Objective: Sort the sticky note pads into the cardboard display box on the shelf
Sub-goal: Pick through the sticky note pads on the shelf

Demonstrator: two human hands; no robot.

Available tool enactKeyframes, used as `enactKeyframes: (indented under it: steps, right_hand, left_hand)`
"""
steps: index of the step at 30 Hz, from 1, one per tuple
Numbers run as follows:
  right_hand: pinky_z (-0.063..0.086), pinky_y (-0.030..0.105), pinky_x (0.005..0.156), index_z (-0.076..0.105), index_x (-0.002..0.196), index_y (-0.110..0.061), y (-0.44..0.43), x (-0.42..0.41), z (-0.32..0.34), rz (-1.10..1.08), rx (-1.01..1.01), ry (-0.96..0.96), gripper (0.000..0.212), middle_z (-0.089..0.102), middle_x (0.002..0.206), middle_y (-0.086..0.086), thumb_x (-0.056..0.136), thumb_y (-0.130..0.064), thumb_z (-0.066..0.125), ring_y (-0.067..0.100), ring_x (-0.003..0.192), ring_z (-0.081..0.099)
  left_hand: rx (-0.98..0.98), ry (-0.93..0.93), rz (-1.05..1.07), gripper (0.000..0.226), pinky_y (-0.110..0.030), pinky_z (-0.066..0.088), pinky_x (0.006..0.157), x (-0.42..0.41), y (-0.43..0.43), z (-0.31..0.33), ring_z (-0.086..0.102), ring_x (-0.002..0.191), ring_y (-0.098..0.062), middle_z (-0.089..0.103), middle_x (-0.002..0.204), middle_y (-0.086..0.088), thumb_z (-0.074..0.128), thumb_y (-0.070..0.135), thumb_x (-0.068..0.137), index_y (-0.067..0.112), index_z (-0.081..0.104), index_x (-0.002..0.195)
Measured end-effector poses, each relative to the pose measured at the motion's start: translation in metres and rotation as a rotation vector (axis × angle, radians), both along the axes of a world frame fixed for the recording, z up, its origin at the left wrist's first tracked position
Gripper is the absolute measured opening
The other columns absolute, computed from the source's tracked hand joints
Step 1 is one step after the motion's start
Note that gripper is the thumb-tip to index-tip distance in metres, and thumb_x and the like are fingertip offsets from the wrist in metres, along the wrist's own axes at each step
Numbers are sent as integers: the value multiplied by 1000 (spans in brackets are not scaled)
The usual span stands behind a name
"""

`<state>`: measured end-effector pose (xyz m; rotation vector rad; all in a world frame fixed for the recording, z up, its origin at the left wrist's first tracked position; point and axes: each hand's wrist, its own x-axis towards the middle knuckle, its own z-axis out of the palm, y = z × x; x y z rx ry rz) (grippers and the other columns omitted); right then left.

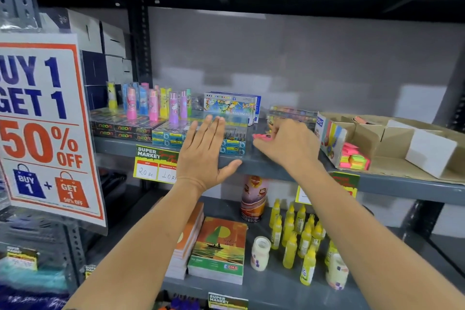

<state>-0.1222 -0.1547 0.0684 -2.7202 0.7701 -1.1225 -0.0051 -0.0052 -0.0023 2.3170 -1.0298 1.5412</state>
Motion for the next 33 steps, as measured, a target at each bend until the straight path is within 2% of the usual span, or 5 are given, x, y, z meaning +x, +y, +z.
enactKeyframes:
  steps: [8, 20, 25, 30, 33]
  right_hand:
    - [40, 29, 61, 65, 95, -15, 20, 1, -15, -42, -29, -2, 45, 67, 94, 6, 80, -57, 59, 29, 92, 63]
    - [44, 30, 62, 68, 86, -19, 5, 0, -4, -42, 45, -45, 44, 68, 87, 3, 81, -60, 54, 27, 86, 64]
    - [44, 31, 65, 66, 91, -13, -30, 18, 23, -28, 140, -127, 39, 68, 95, 11, 79, -49, 63, 32, 93, 63]
    - [42, 31, 66, 61, 106, -5, -66, 45, 37, -50, 176, 87, 49, 64, 111, 16, 79, -46, 66, 33, 101, 61]
    - [49, 34, 75, 59, 113, -7, -81, 53, 41, -62, 167, 278, 56, 61, 116, 14, 79, -52, 59, 31, 104, 59]
  left_hand:
    - [-1, 16, -12, 87, -47, 23, 118, -2, 0, 0, 41, 139, -34, 48, 146, -19, 35, 64, 88, -4, 44, 143]
    - [0, 9, -18, 87, -47, 22, 118, 3, -1, -1, 39, 140, -34, 49, 145, -20, 31, 63, 91, -4, 42, 144]
    - [10, 48, -7, 89, -47, 22, 119, 2, -2, -1, 38, 141, -33, 47, 147, -19, 27, 65, 90, -3, 41, 145]
    - [19, 57, -7, 90, -46, 19, 119, 1, -1, 1, 38, 141, -34, 46, 148, -18, 21, 66, 92, -3, 41, 145]
    - [17, 56, -13, 89, -46, 20, 118, 1, -1, 1, 40, 140, -33, 47, 147, -18, 22, 66, 92, -3, 42, 144]
